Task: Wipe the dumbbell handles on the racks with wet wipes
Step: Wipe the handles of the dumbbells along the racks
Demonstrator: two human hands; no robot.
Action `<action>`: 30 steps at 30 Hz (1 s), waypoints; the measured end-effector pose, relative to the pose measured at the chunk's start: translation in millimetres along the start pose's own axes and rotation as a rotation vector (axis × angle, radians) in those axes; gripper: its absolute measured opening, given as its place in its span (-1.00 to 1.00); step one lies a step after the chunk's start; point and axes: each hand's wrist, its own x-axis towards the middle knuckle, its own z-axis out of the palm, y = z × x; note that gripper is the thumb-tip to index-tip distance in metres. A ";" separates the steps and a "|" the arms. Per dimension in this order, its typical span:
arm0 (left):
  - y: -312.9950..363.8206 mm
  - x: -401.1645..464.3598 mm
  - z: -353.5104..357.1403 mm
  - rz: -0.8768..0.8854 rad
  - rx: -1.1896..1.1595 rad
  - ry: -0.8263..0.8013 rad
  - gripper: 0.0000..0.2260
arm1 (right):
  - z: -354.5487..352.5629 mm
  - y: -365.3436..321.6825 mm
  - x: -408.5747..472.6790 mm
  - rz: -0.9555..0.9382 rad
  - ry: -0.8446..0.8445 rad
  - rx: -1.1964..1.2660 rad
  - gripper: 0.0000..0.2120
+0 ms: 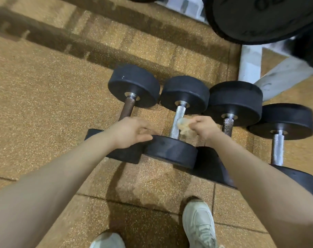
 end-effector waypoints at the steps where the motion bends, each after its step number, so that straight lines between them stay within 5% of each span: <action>1: -6.8 -9.6 -8.1 -0.012 0.024 0.015 -0.68 | -0.3 -7.5 -7.3 -0.022 0.008 -0.003 -0.88; 10: -30.6 -61.4 -52.0 -0.125 0.091 -0.017 -0.69 | 20.8 -75.9 -56.1 -0.076 -0.154 0.099 -0.81; 13: -32.2 -65.4 -52.8 -0.145 0.147 -0.067 -0.66 | 36.5 -84.2 -56.7 -0.150 -0.074 0.026 -0.90; 17: -43.7 -56.2 -49.5 -0.191 0.165 -0.085 -0.62 | 69.5 -87.1 -44.8 -0.248 -0.042 0.078 -0.78; 21: -60.3 -48.5 -49.1 -0.251 0.179 -0.079 -0.58 | 105.7 -86.9 -18.7 -0.382 0.053 -0.133 -0.69; 27: -71.5 -60.6 -44.2 -0.353 0.095 -0.026 -0.59 | 143.1 -89.0 -1.0 -0.726 -0.193 -0.464 -0.62; 30: -74.8 -58.5 -42.2 -0.342 0.077 -0.039 -0.60 | 147.0 -84.4 15.8 -0.834 -0.173 -0.693 -0.69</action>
